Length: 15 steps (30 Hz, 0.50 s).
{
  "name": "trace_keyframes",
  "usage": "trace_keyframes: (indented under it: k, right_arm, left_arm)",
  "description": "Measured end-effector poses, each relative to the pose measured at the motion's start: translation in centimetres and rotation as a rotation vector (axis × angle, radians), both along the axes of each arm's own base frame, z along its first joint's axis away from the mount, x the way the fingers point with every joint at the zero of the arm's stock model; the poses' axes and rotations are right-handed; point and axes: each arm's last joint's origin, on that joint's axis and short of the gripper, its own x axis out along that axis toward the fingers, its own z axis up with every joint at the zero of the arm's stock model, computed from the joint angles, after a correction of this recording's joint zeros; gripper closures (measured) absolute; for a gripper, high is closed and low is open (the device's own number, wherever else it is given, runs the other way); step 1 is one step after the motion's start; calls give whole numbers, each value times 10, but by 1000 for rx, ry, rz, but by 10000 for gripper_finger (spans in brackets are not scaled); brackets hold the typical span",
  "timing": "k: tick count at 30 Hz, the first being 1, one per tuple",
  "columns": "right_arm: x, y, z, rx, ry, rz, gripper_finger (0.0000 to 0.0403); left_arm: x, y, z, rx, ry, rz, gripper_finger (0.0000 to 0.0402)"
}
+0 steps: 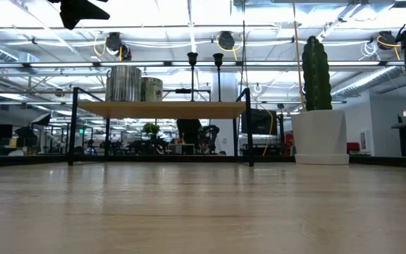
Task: Pick & Place candle stick holders
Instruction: Put the black candle holder on the shelf
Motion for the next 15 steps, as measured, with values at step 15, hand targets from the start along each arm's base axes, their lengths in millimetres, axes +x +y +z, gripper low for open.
trace_keyframes:
  k: [15]
  right_arm:
    - [-28, 25, -45, 13, -92, -169, 232]
  left_arm:
    - [0, 0, 0, 23, 4, -9, 185]
